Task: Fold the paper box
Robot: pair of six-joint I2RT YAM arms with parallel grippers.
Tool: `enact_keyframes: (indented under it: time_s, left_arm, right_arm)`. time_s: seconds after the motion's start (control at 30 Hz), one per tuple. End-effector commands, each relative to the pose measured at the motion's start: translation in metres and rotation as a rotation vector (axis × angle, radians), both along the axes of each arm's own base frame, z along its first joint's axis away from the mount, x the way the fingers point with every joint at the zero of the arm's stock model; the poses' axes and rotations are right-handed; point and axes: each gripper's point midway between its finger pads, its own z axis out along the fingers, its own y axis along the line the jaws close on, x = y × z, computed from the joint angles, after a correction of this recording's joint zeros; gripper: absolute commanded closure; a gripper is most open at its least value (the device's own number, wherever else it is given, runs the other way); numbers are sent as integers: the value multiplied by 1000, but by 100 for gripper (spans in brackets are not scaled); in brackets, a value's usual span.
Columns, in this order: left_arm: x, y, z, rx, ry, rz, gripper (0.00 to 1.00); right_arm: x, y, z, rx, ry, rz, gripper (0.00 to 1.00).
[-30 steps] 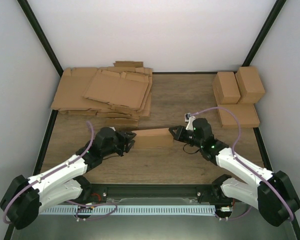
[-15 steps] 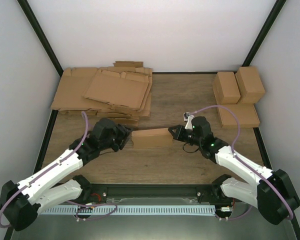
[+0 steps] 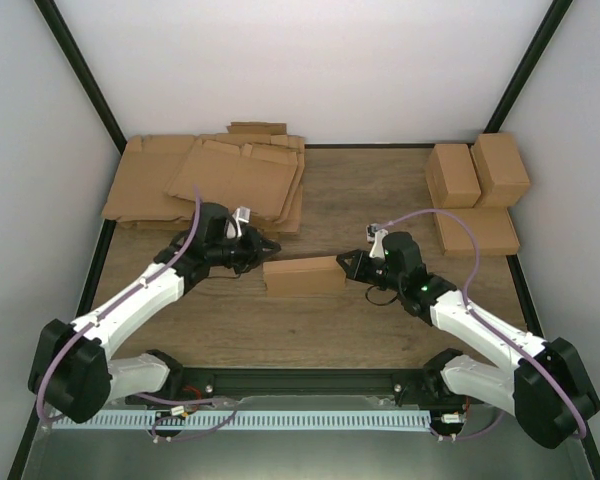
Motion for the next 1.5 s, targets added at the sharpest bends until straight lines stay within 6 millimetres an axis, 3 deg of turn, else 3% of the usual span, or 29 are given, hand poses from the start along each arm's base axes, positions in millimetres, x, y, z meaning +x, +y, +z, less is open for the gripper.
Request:
enact_keyframes:
  time_s: [0.0,0.1,0.33,0.5,0.6,0.77,0.87,1.07,1.3,1.47]
  left_arm:
    - [-4,-17,34,-79,-184,-190,96]
    - [-7,-15,21,-92,-165,-192,96]
    - [-25,-9,-35,-134,-91,-182,96]
    - [-27,-5,-47,-112,-81,-175,96]
    - [-23,-5,-44,-87,-84,-176,96]
    - [-21,-6,-46,-74,-70,-181,96]
    - [-20,-6,-46,-70,-69,-178,96]
    - [-21,-6,-45,-67,-67,-179,96]
    - [-21,-6,-46,-66,-62,-184,96]
    - [-18,-8,-25,-69,-86,-192,96]
  right_arm:
    - [-27,-15,-54,-135,194,13,99]
    - [-26,-15,-55,-135,192,14,99]
    - [-26,-13,-58,-136,196,25,99]
    - [-25,-11,-52,-133,187,35,99]
    - [-19,-9,-32,-140,143,42,99]
    - [-3,-5,32,-131,-1,48,99]
    - [3,-2,44,-132,-18,72,99]
    - [-4,5,21,4,46,167,99]
    - [-15,-5,-32,78,180,188,99]
    - [-8,-10,-19,36,140,159,99]
